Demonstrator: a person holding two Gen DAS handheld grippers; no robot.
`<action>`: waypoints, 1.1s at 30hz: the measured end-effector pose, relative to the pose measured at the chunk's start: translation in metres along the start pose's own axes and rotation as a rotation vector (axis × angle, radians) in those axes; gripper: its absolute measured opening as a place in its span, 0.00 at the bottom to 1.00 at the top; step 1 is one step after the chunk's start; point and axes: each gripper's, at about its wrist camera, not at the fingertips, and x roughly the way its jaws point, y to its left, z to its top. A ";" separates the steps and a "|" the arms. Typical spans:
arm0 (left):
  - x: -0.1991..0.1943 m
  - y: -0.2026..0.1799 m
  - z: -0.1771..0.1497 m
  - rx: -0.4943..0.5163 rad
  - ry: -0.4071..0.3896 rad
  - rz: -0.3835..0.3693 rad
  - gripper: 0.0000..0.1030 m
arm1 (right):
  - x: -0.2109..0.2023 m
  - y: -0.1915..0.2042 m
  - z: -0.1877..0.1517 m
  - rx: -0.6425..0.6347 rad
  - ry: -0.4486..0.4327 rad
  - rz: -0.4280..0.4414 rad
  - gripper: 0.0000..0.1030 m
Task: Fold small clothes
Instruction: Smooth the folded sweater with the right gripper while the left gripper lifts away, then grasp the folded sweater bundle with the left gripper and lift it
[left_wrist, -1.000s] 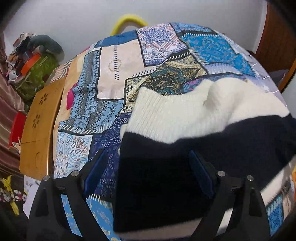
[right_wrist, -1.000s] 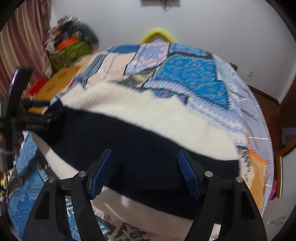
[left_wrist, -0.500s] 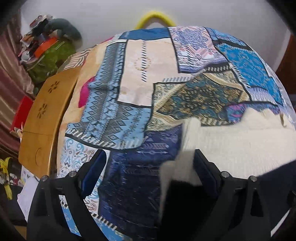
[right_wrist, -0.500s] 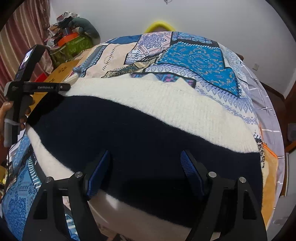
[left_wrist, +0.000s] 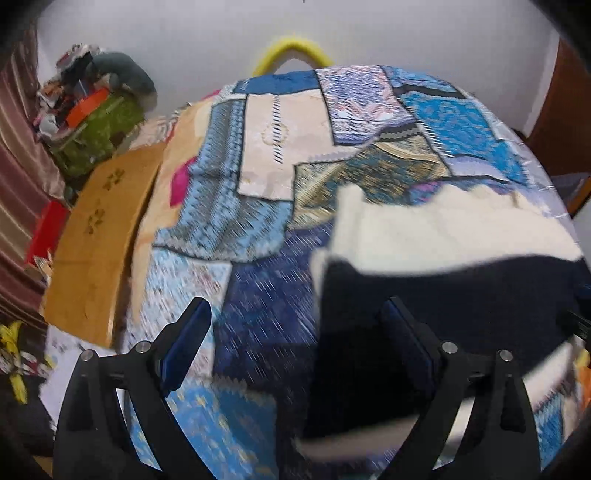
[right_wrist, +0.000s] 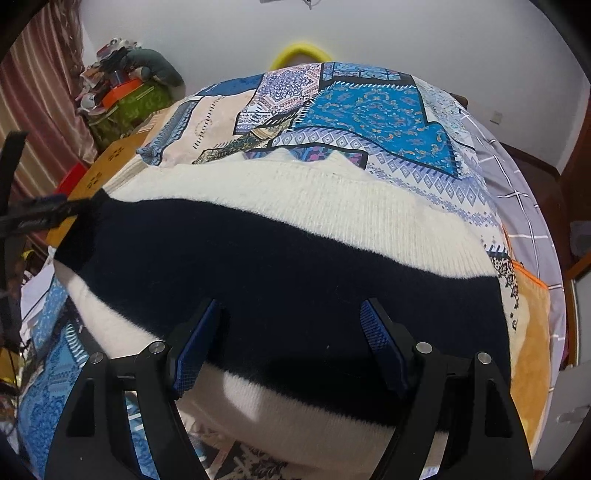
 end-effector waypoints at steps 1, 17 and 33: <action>-0.003 -0.001 -0.004 -0.010 0.002 -0.013 0.91 | -0.003 0.002 -0.001 -0.001 -0.004 0.000 0.73; 0.000 -0.009 -0.078 -0.274 0.185 -0.310 0.91 | 0.000 0.020 -0.018 -0.054 0.003 -0.019 0.76; 0.049 0.003 -0.044 -0.659 0.246 -0.541 0.91 | 0.001 0.022 -0.021 -0.073 -0.003 -0.022 0.82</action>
